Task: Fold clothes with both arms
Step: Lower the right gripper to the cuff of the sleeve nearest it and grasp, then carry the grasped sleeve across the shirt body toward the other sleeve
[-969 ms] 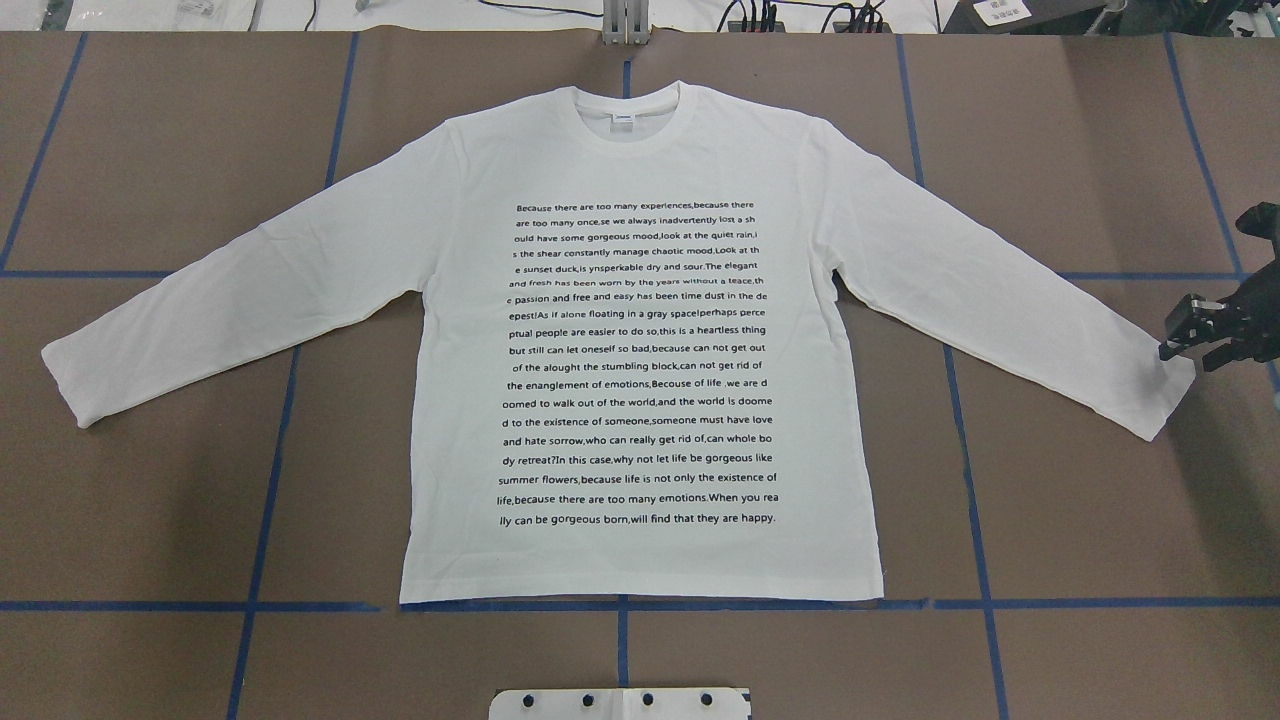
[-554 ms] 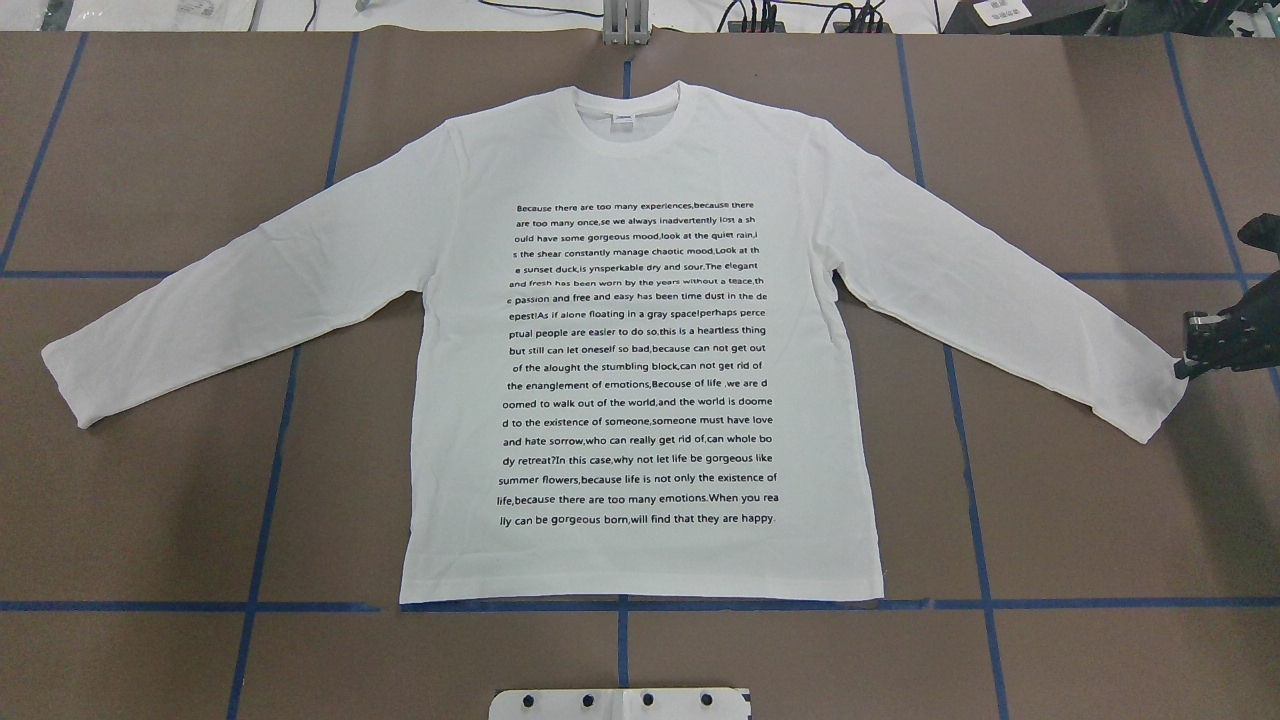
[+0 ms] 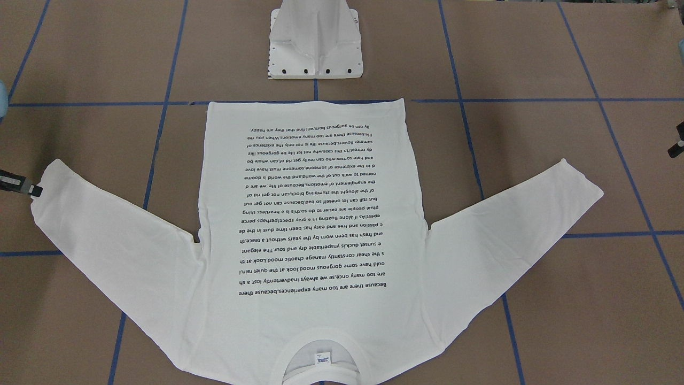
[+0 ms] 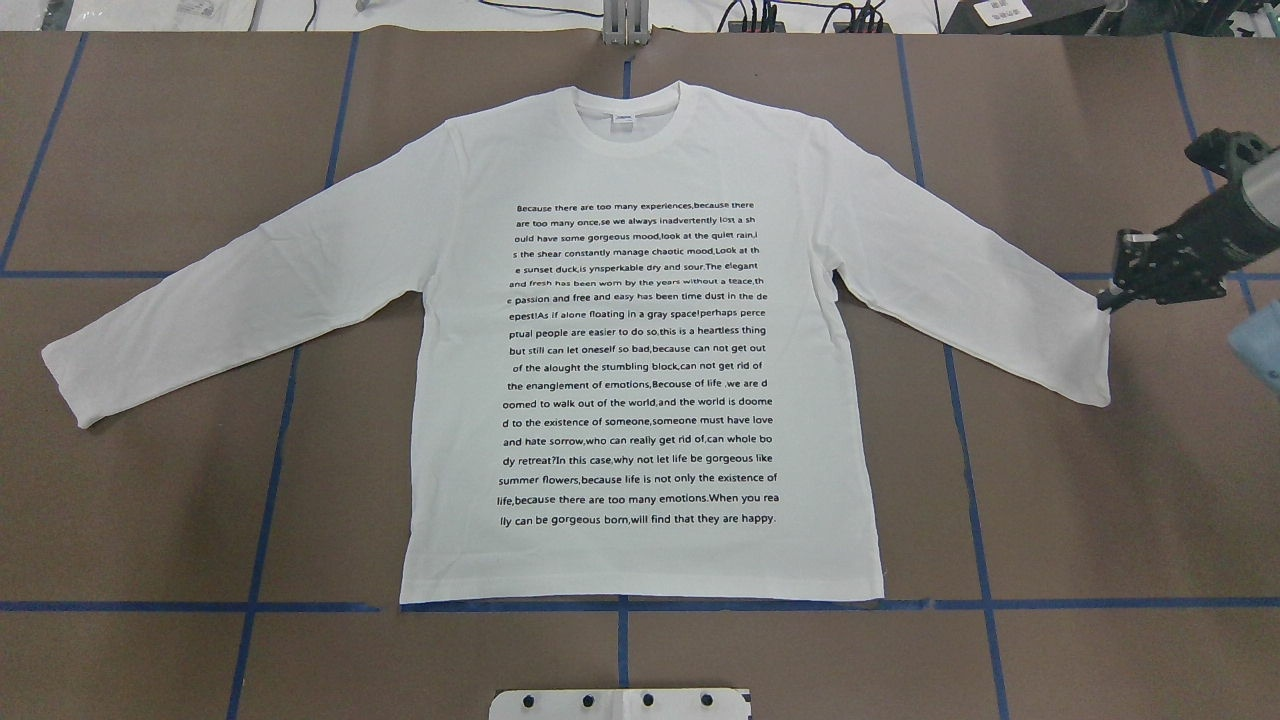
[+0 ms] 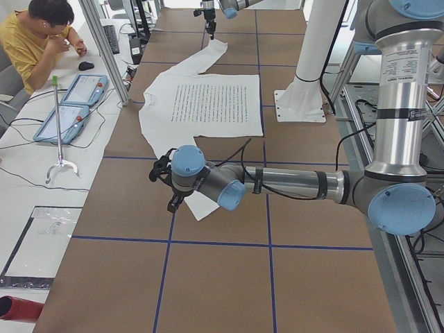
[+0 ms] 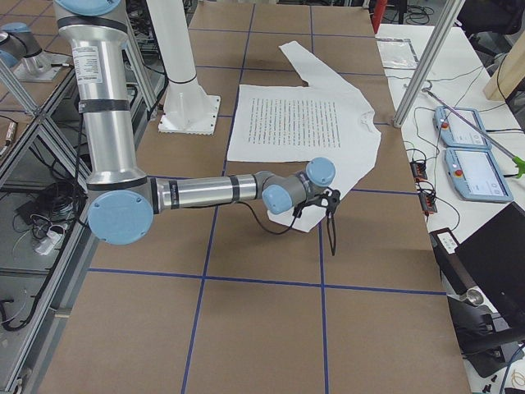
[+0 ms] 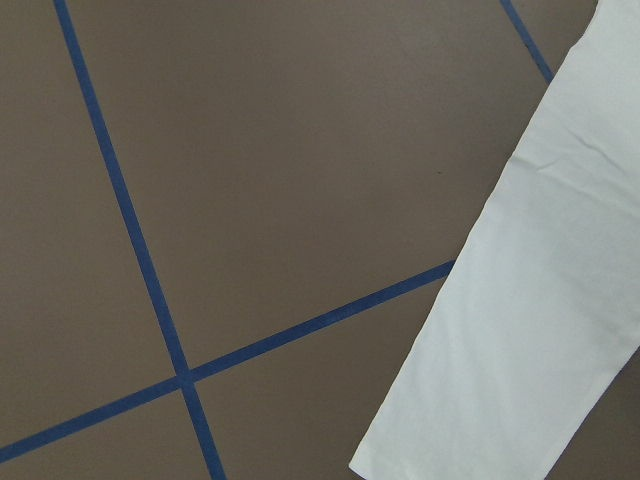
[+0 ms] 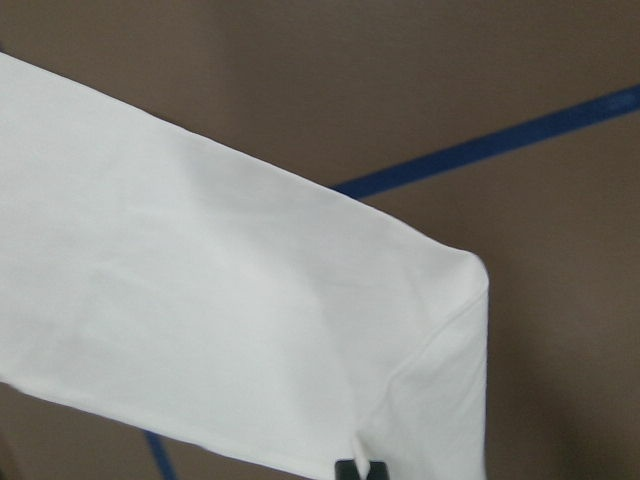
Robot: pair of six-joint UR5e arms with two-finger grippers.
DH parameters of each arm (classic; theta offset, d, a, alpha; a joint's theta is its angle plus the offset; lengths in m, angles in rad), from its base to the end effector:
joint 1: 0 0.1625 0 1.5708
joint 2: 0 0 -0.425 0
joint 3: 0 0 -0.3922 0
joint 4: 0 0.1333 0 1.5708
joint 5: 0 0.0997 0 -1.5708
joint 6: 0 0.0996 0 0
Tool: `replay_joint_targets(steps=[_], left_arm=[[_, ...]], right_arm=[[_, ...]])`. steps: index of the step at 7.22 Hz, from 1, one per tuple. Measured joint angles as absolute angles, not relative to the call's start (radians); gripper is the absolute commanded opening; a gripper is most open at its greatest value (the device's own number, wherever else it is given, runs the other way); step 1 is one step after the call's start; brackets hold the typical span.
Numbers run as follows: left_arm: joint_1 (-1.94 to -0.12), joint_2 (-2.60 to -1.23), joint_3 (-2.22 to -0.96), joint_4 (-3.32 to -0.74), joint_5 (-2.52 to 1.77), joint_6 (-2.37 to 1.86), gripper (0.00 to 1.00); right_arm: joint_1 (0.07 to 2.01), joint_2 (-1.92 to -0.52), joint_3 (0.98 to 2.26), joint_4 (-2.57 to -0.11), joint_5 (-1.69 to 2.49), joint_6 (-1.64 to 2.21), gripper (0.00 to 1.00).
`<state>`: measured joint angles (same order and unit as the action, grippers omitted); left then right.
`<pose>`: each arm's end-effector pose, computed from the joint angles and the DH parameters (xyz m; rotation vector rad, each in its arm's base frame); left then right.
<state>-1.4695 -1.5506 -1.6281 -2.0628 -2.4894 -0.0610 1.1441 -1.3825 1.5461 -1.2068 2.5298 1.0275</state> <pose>-0.0033 -0.5028 0.5747 0.4171 0.9341 0.2796 -0.1935 -0.5507 0.5153 -0.2592 -1.0234 0.2914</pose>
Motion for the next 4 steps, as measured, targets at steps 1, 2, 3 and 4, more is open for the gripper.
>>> replay_joint_targets(steps=[1, 2, 3, 4], left_arm=[[-1.470, -1.551, -1.640, -2.062, -2.504, -0.071, 1.00], [-1.470, -1.553, -1.655, -2.062, -2.511, -0.089, 1.00], [-1.470, -1.554, -1.665, -2.062, -2.514, -0.102, 1.00], [-1.470, -1.555, -1.670, -2.062, -2.516, -0.110, 1.00]], right_arm=[[1.106, -1.241, 1.528, -1.232, 2.526, 1.184, 0.00], [1.071, -1.086, 1.478, -1.249, 2.510, 1.328, 0.00], [1.032, -0.925, 1.401, -1.251, 2.469, 1.441, 0.00], [0.986, -0.753, 1.294, -1.250, 2.414, 1.513, 0.00]])
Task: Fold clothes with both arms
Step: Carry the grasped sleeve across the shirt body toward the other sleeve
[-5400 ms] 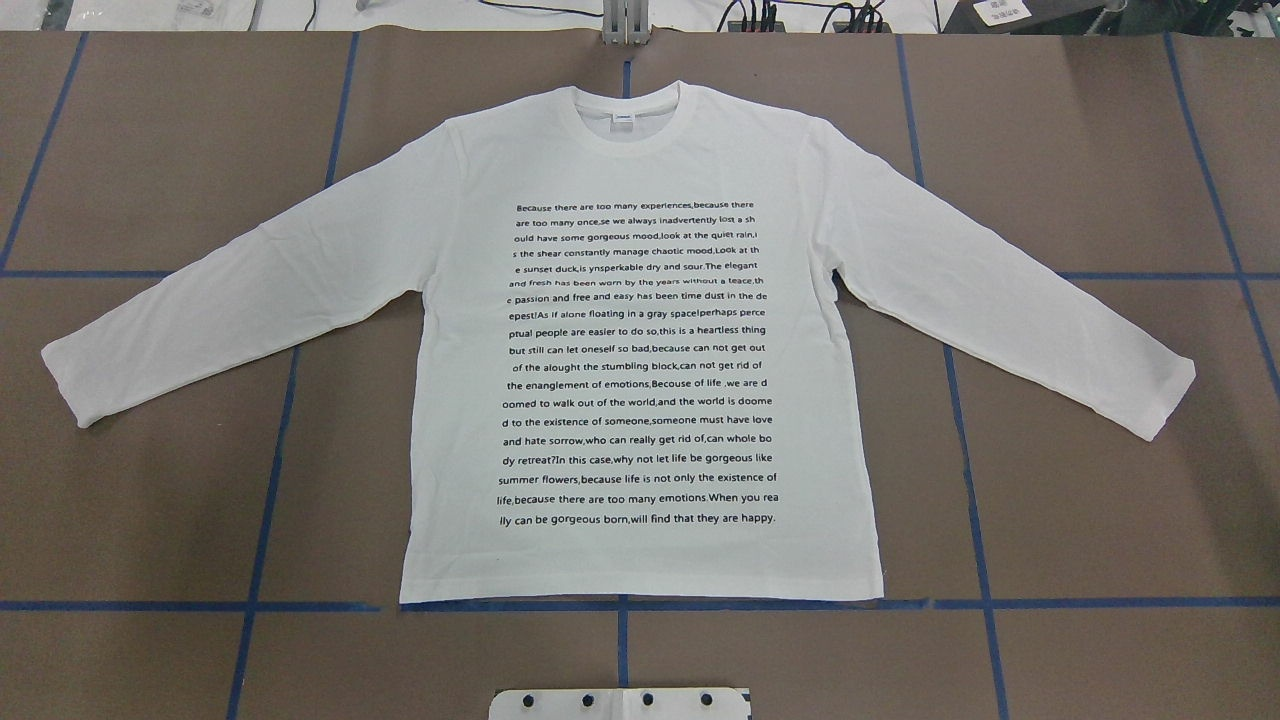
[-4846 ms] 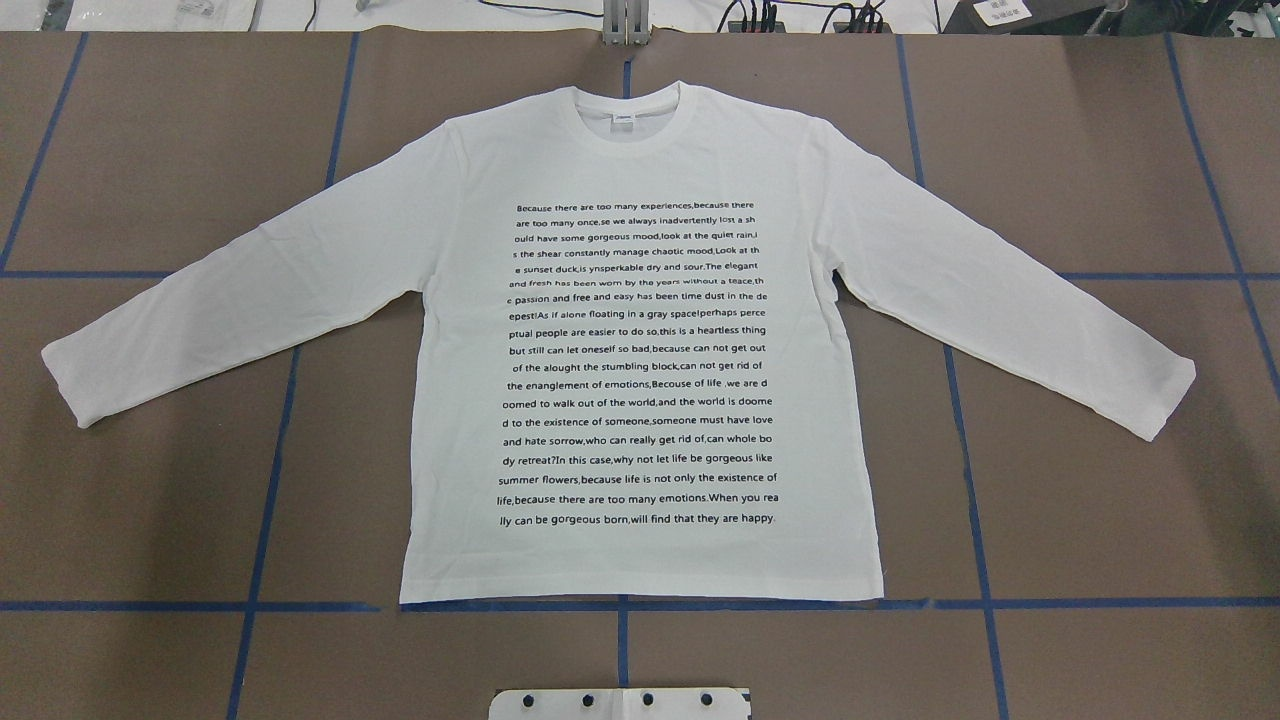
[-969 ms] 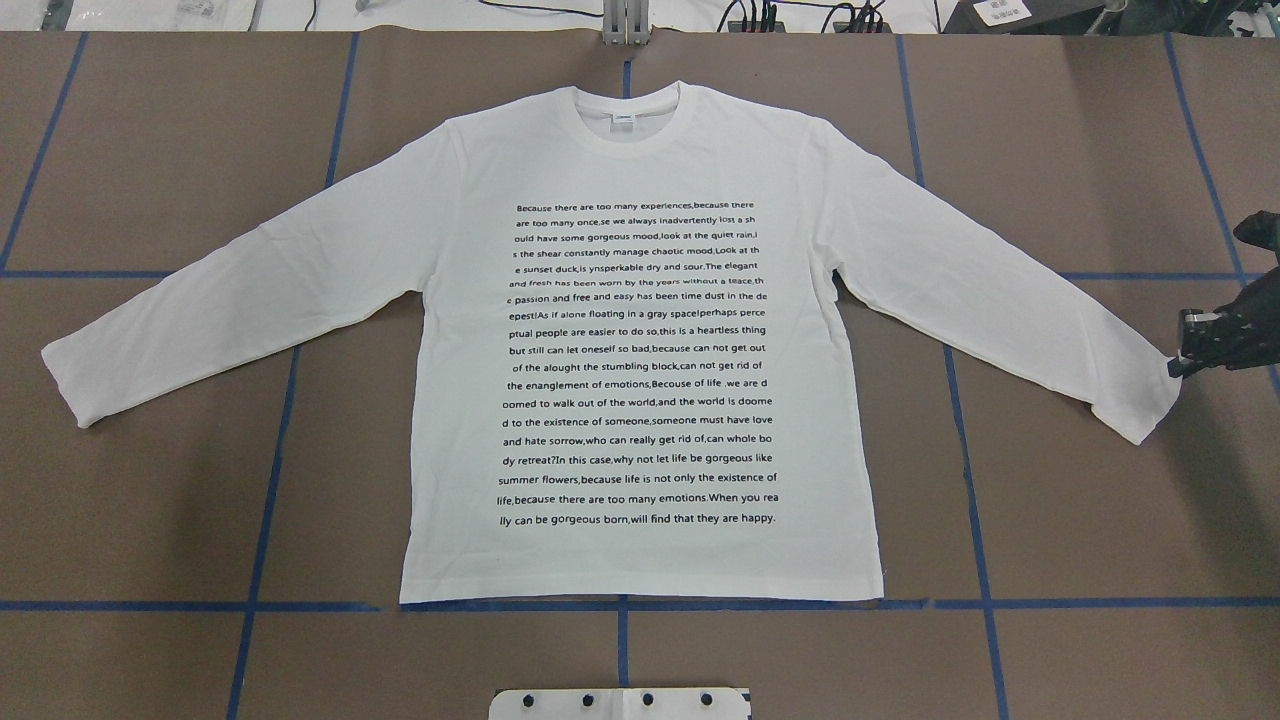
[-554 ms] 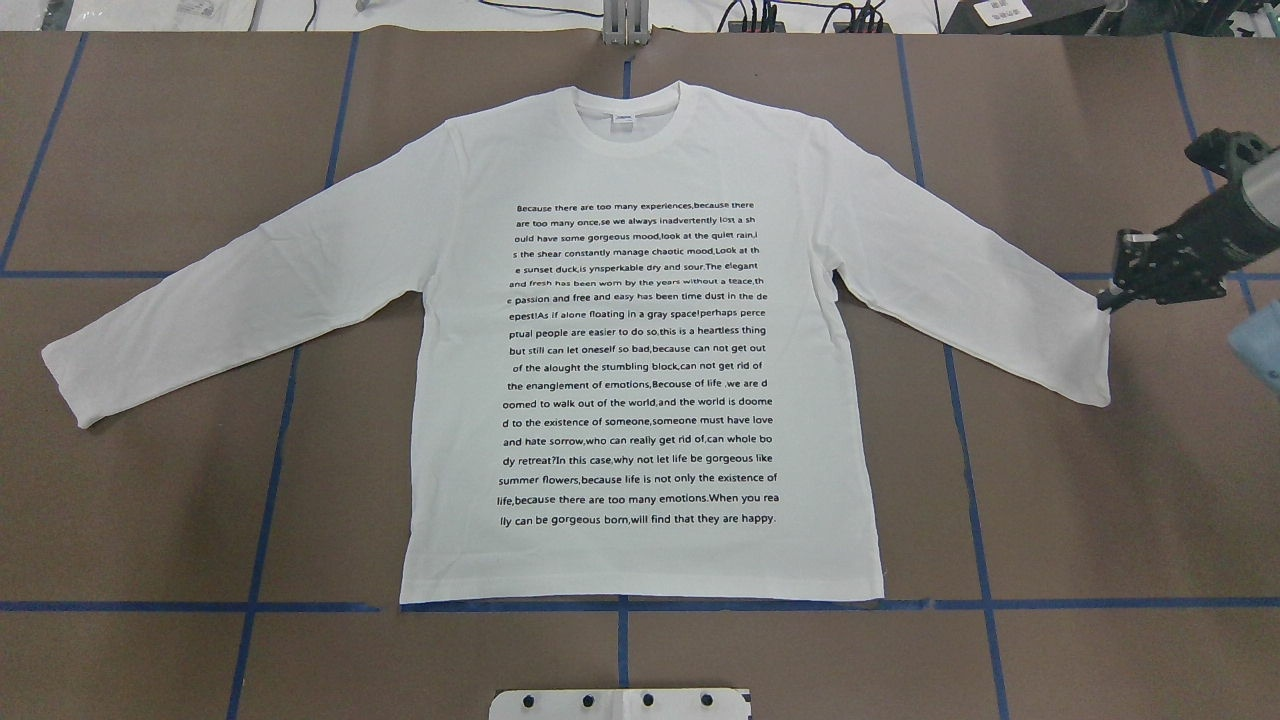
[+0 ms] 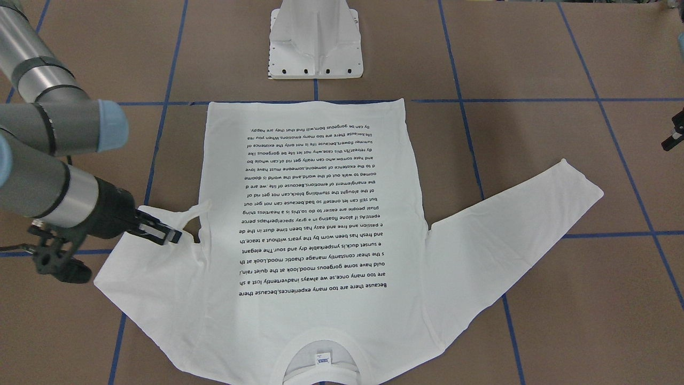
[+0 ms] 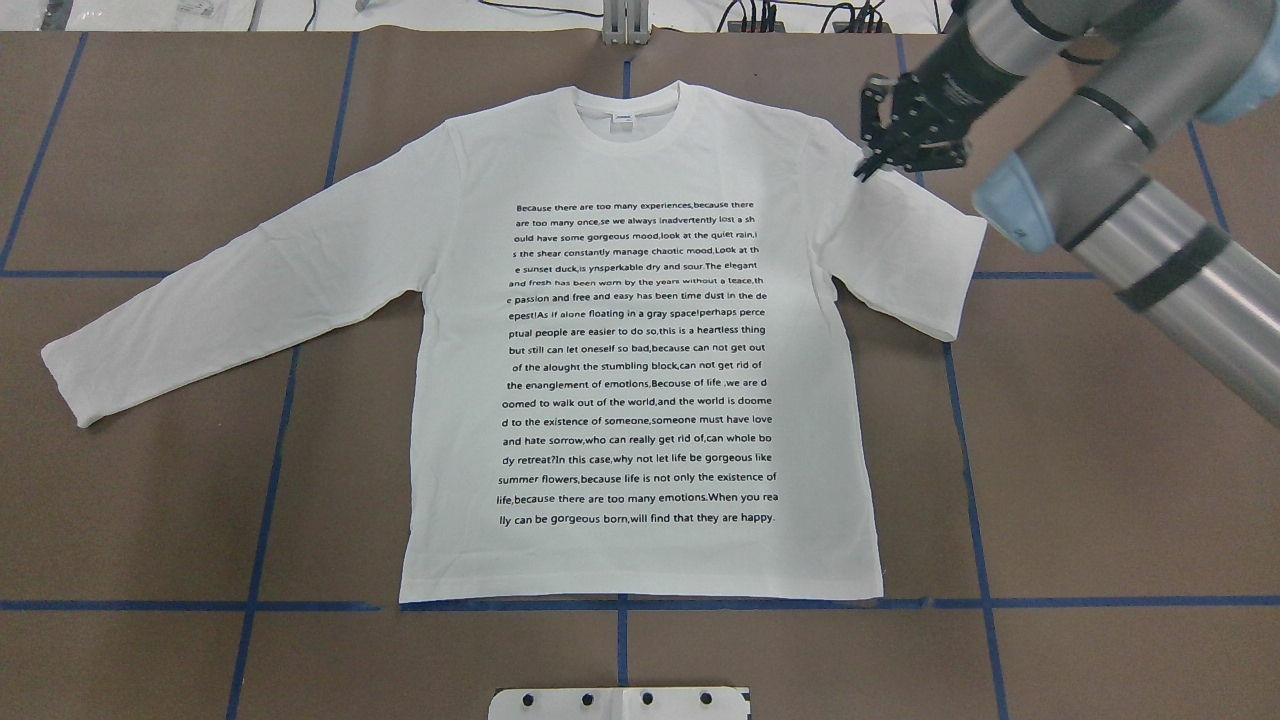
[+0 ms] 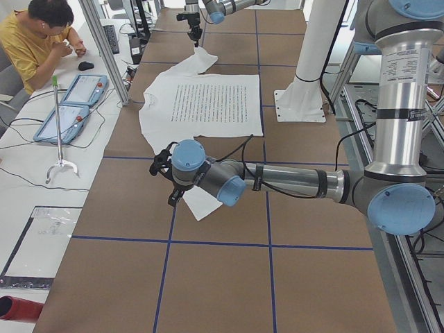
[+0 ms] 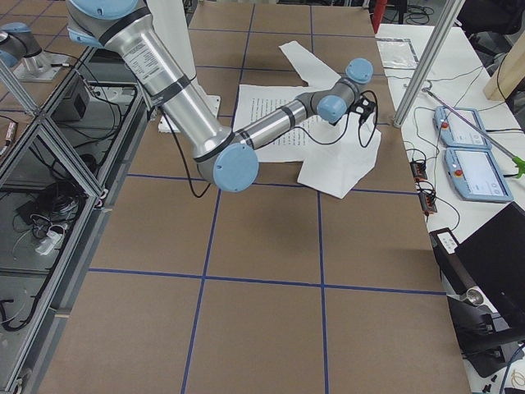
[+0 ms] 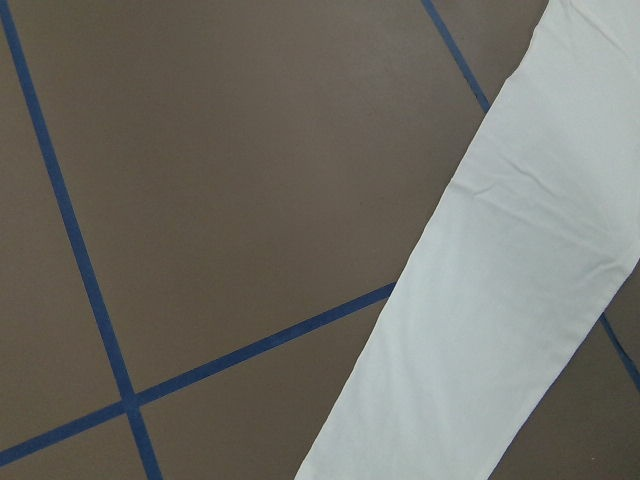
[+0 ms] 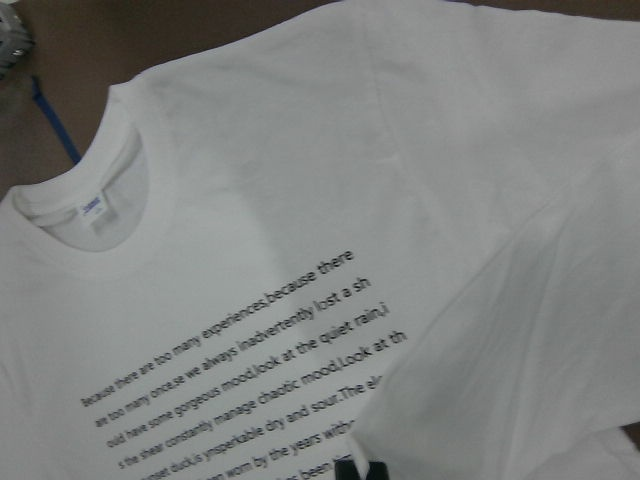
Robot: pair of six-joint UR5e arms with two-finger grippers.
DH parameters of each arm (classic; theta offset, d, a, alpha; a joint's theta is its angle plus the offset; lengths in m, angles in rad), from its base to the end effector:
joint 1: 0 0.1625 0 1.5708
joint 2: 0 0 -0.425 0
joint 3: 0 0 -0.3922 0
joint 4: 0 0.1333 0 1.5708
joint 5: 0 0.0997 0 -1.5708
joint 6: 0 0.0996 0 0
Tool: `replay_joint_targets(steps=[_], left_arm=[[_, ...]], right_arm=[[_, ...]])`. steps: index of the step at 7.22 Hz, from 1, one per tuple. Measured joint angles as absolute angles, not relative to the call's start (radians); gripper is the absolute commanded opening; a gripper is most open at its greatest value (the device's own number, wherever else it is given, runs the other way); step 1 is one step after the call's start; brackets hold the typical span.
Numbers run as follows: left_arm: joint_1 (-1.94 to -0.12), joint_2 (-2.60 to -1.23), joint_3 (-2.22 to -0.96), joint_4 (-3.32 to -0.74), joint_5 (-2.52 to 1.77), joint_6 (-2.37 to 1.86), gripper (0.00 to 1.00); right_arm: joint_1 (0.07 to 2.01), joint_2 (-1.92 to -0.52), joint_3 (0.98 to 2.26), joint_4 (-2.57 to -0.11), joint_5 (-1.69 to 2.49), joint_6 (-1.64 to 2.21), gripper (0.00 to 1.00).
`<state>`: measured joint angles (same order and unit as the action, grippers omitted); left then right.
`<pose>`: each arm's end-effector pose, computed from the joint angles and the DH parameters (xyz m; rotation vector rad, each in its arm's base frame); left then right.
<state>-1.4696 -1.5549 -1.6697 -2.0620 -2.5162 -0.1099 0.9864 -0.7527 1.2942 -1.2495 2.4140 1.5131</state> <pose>-0.0018 -0.5022 0.5497 0.4305 0.9691 0.2633 -0.3709 -0.6676 0.2182 -0.2812 -1.0998 0.4650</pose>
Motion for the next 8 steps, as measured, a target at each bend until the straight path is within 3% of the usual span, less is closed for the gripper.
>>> replay_joint_targets(steps=[2, 3, 8], left_arm=[[-1.470, -1.555, -1.674, -2.063, -2.536, -0.120, 1.00], [-1.470, -1.555, -1.674, -2.062, -2.545, -0.122, 1.00], [-1.470, -1.554, -1.674, -2.062, -2.551, -0.124, 1.00]], right_arm=[[0.861, -0.461, 1.094, -1.227, 2.258, 1.620, 0.00], [0.778, -0.391, 1.031, -1.162, 2.144, 1.694, 0.00], [0.632, -0.317, 0.915, -1.006, 1.927, 1.785, 0.00]])
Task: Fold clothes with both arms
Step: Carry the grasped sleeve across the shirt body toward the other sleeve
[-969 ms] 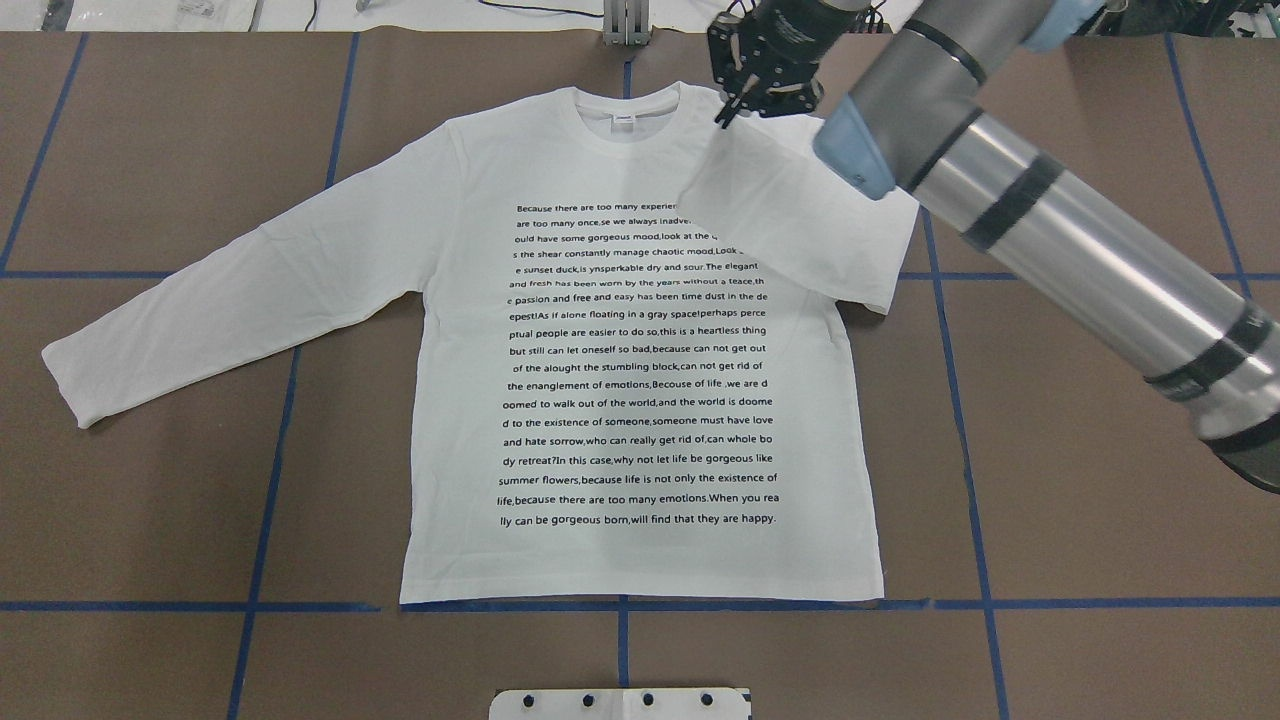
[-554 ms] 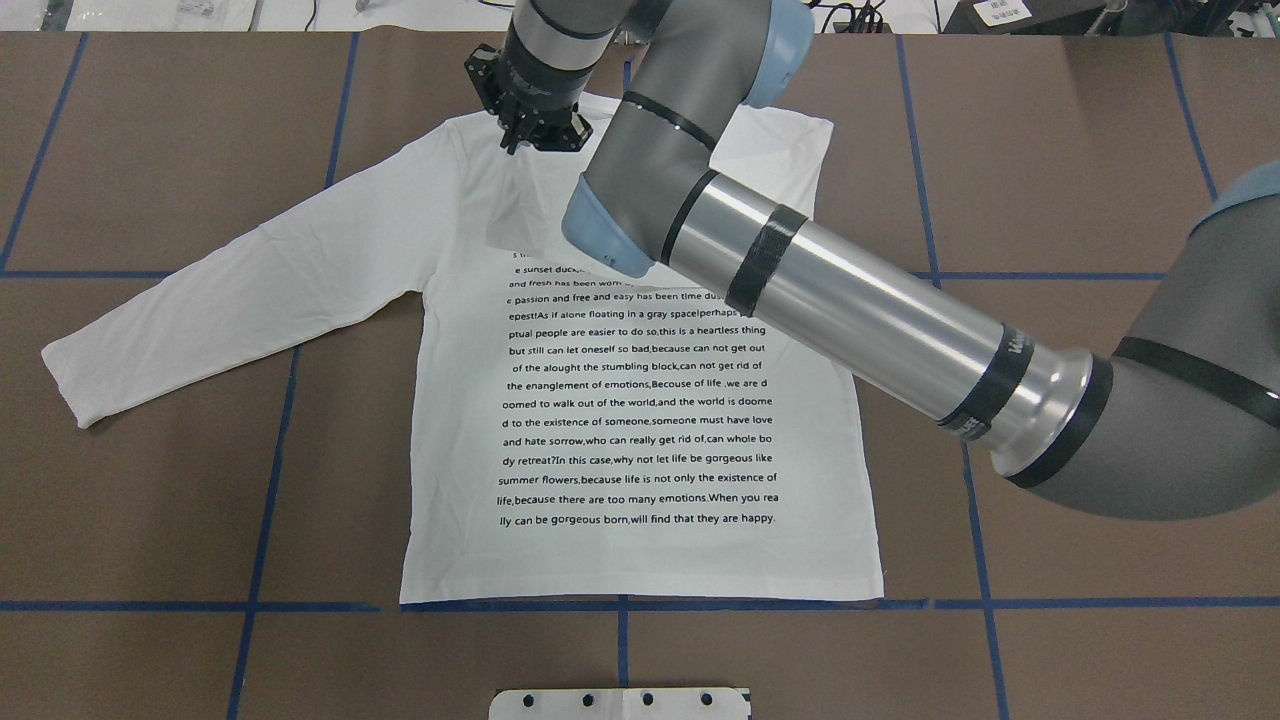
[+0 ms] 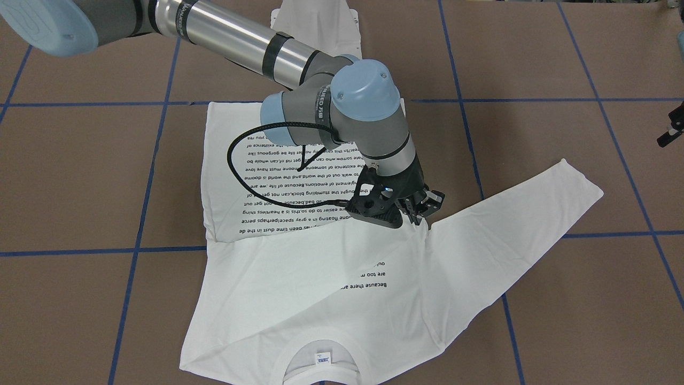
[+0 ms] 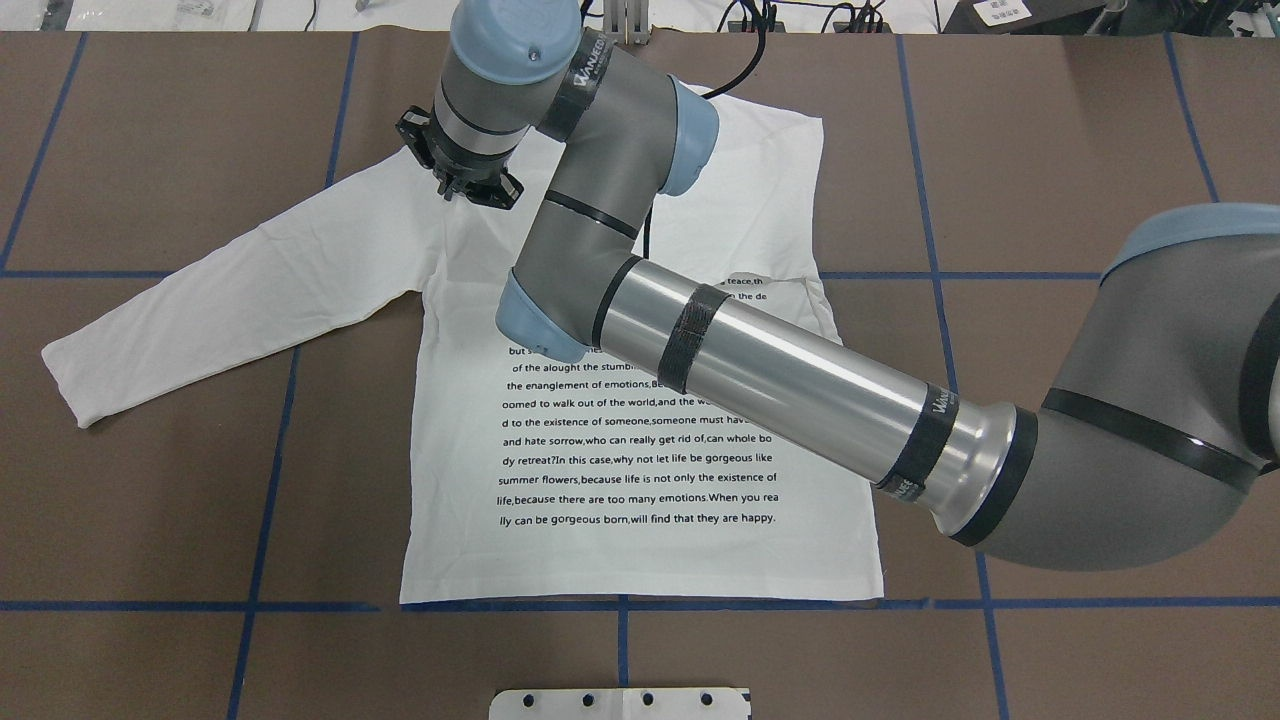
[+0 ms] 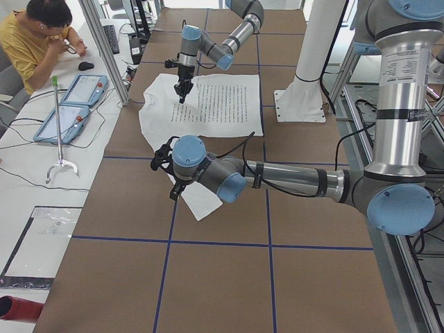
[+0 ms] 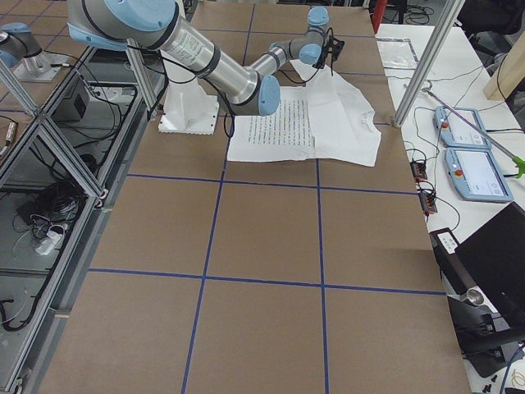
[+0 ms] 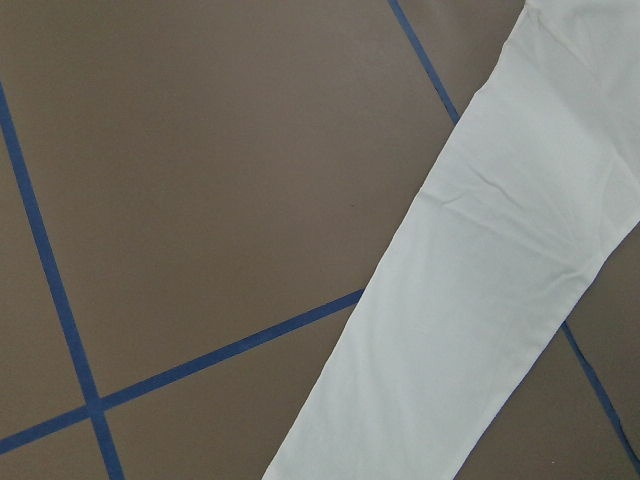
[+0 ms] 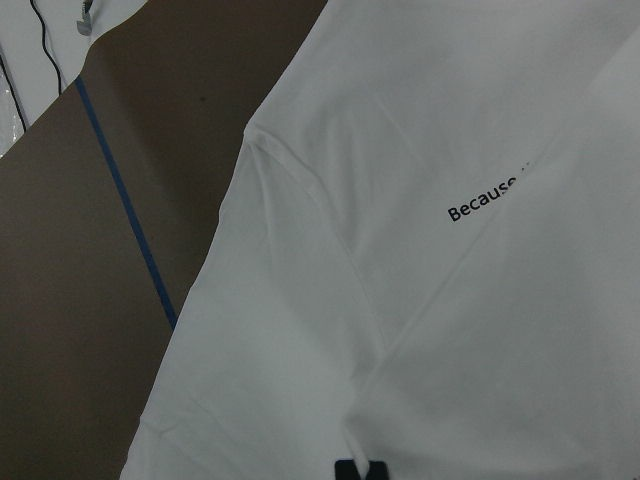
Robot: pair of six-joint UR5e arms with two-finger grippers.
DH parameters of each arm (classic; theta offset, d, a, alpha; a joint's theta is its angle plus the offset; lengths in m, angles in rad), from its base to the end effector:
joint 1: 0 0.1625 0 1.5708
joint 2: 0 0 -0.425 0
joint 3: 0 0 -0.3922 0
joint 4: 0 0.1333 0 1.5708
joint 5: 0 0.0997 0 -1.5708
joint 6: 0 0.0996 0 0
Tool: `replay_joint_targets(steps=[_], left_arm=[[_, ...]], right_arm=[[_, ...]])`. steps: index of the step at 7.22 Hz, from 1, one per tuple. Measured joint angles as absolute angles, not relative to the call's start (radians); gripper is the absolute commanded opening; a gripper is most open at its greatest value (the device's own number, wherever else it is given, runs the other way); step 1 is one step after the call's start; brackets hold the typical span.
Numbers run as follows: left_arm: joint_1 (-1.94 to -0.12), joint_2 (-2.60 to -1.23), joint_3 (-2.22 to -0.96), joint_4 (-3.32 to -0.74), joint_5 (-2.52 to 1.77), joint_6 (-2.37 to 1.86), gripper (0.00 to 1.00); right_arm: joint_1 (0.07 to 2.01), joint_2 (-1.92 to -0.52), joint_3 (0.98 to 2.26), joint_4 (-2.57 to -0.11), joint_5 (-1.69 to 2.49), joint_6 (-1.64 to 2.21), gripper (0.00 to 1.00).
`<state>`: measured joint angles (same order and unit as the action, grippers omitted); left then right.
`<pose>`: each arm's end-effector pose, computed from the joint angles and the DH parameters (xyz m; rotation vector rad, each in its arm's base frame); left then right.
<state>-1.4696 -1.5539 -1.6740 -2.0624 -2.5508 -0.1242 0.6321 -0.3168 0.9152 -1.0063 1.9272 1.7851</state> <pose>-0.0001 -0.4999 0.5456 0.4198 1.0048 0.2622 -0.6301 -0.5836 0.0195 -0.0706 -1.2046 0.5361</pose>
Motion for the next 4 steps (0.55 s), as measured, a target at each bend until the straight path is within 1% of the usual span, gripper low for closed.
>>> replay_joint_targets(steps=[1, 2, 3, 4], left_arm=[[-1.469, -1.554, -1.674, -2.062, -2.551, -0.124, 1.00], [-1.469, -1.554, -1.674, -2.062, -2.551, -0.124, 1.00], [-1.468, -1.554, -1.673, -2.061, -2.551, -0.125, 1.00], [-1.462, -1.556, -1.670, -2.060, -2.550, -0.144, 1.00]], right_arm=[[0.630, -0.311, 0.909, -1.005, 1.917, 1.785, 0.00], [0.630, -0.308, 0.905, -1.005, 1.904, 1.786, 0.45], [0.629, -0.304, 0.900, -1.005, 1.892, 1.789, 0.98], [0.628, -0.293, 0.890, -1.005, 1.877, 1.814, 0.99]])
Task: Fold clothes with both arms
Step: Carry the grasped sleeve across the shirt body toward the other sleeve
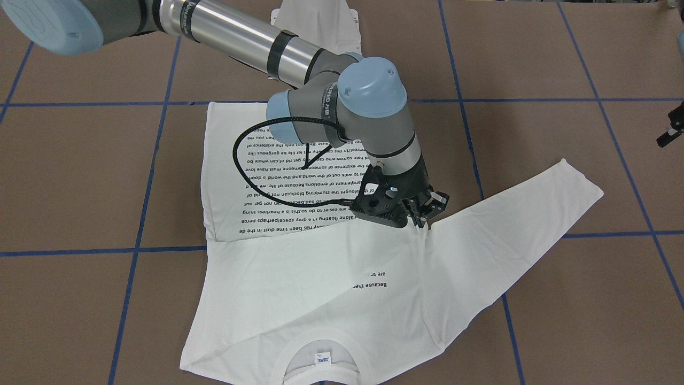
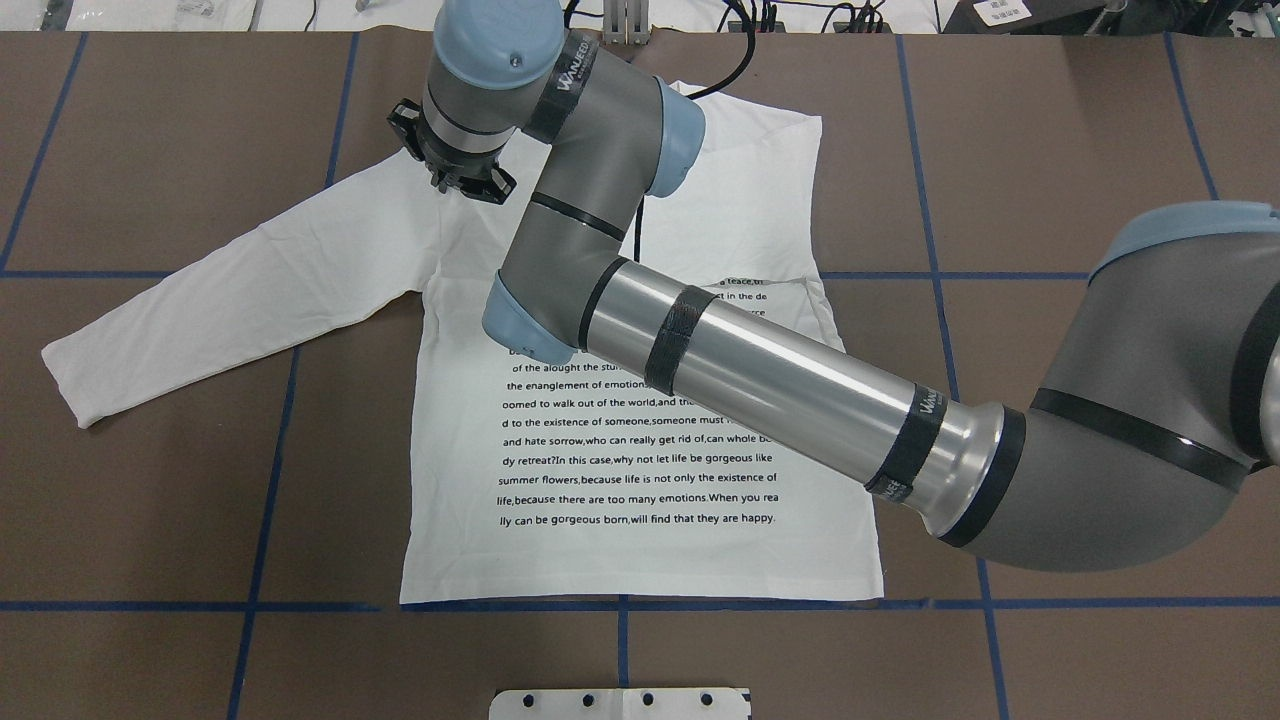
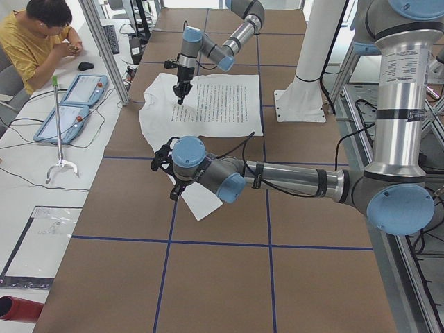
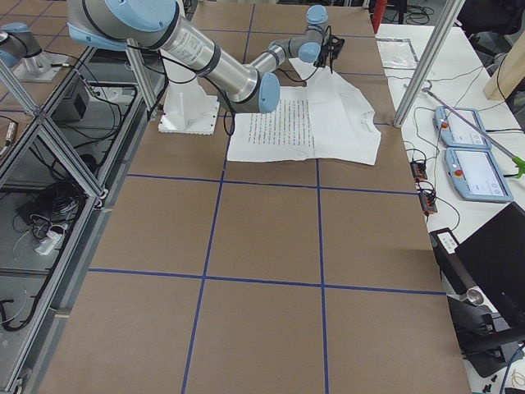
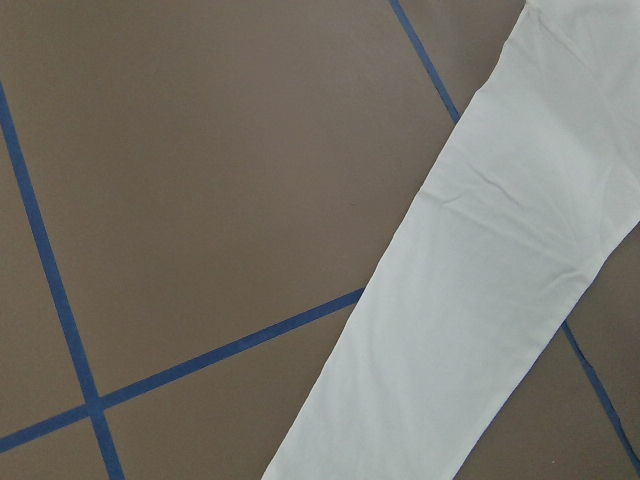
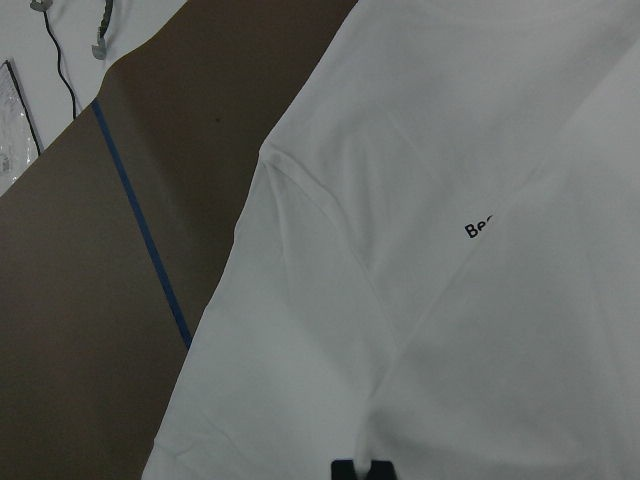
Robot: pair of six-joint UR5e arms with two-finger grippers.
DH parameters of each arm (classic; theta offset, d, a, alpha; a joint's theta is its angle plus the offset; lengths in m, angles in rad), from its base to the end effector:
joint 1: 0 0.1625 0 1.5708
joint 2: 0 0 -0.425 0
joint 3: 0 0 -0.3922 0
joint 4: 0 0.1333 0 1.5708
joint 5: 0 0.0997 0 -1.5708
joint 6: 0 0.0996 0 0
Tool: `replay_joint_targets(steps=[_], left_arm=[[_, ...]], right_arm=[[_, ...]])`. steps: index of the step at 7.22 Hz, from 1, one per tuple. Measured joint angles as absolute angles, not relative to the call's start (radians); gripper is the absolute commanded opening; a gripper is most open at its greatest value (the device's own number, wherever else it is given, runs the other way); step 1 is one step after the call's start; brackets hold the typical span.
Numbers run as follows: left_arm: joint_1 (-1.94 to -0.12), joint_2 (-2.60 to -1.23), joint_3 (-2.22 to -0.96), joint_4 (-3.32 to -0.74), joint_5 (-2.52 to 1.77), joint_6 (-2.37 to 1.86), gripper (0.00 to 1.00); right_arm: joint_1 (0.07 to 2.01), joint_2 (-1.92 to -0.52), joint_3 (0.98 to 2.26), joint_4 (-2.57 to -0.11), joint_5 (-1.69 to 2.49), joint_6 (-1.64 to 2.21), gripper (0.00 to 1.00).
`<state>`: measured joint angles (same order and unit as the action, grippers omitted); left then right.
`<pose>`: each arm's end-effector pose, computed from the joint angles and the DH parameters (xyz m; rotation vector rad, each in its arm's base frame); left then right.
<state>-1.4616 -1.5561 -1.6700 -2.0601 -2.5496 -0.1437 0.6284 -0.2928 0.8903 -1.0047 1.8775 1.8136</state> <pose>0.0040 -0.5010 0.5469 0.4023 1.0090 0.2495 -0.6333 -0.5878 0.0106 -0.0457 -1.2029 0.5875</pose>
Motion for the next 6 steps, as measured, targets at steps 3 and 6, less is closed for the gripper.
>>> replay_joint_targets(steps=[3, 6], left_arm=[[-1.355, -1.561, -1.622, -2.062, -2.539, -0.289, 0.99], [-1.265, -1.603, -1.458, -2.098, -2.537, -0.375, 0.90]], right_arm=[[0.612, -0.238, 0.852, -1.010, 1.809, 1.879, 0.99], [0.637, -0.279, 0.931, -1.054, 1.795, 1.878, 0.99]])
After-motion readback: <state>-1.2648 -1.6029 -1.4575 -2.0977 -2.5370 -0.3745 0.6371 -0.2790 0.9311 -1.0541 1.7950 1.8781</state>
